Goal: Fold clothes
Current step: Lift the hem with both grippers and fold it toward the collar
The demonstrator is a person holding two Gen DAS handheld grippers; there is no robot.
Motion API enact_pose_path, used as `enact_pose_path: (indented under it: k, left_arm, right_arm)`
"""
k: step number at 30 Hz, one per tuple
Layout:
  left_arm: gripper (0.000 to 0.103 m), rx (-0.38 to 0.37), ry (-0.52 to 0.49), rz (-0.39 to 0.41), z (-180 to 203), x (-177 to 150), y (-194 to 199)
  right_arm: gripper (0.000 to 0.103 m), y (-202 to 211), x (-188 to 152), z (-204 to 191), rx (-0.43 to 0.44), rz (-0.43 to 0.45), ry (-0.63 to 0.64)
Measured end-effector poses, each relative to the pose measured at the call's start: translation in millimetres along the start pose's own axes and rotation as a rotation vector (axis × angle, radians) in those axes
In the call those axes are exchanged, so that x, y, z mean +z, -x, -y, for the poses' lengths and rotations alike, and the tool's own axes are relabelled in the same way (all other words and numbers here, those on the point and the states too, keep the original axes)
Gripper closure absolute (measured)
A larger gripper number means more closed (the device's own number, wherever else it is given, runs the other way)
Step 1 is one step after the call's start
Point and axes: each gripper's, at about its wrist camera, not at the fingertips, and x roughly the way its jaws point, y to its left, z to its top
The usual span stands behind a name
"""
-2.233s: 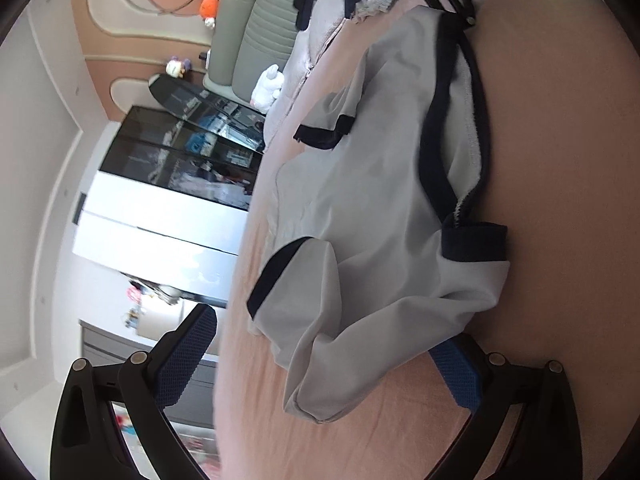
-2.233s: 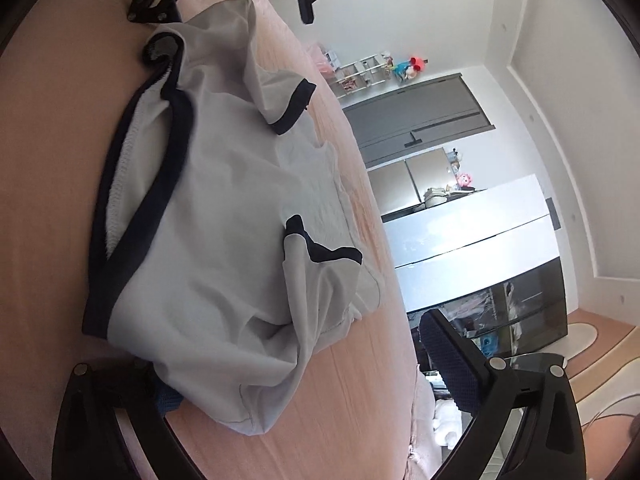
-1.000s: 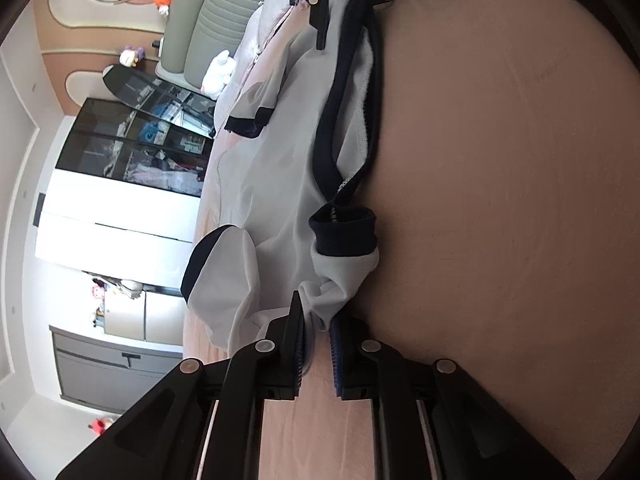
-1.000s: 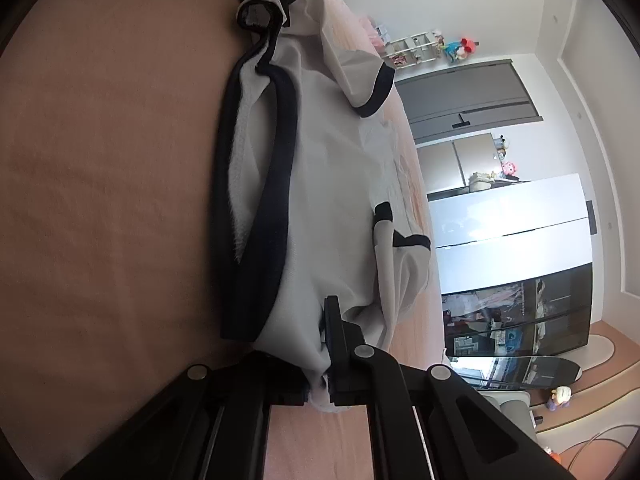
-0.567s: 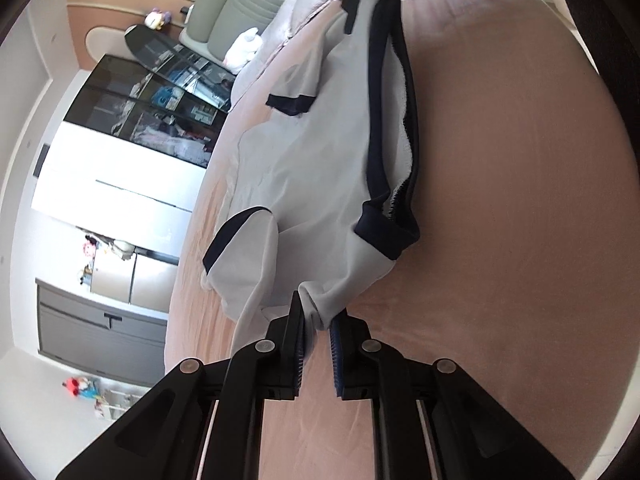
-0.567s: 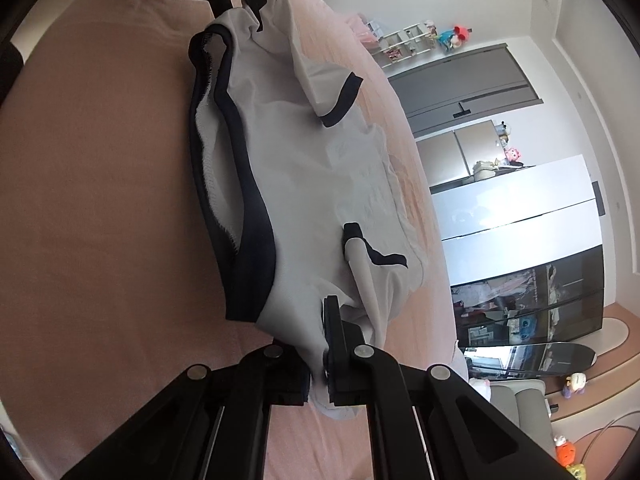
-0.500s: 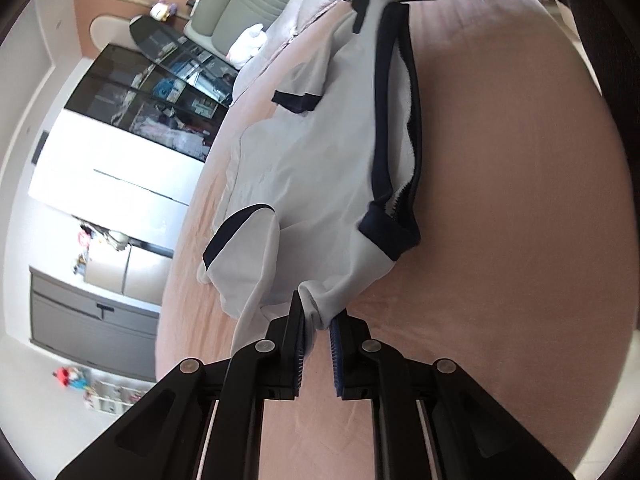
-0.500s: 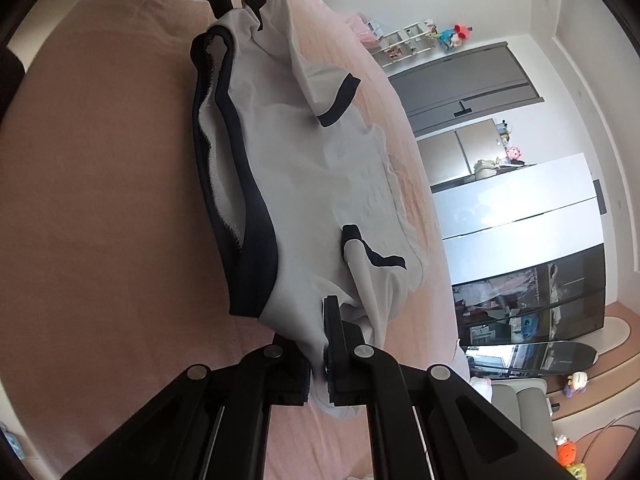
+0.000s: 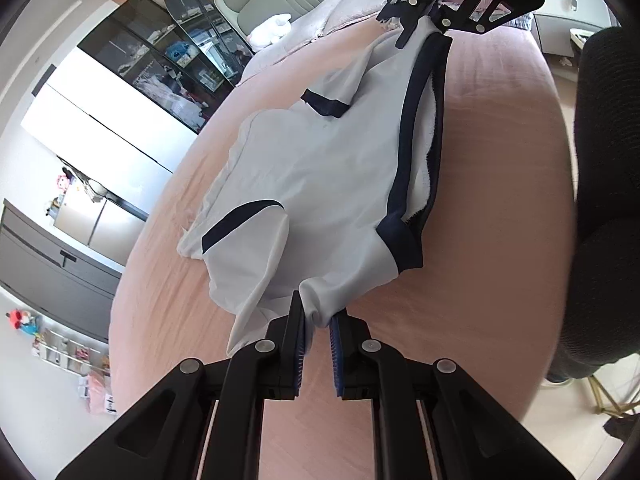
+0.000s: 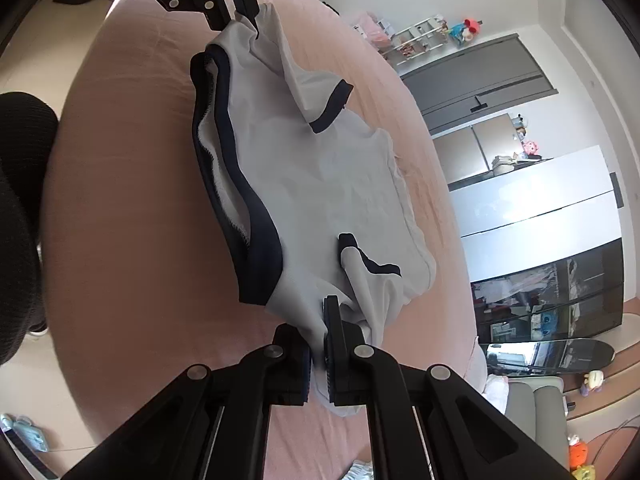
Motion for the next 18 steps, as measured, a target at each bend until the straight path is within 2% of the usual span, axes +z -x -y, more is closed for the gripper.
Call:
enact_pose_path:
  k: [8,18]
  left_arm:
    - [0.094,-0.010,0.095,0.004,-14.7,11.0,19.3]
    - [0.094,0.018,0.064,0.002,-20.9,22.9,36.7]
  right_arm:
    - [0.099,20.7,5.9,13.9,0.003,-0.007,-0.036]
    - [0.099,36.4,12.0,31.7,-0.018,-0.006,-0.042]
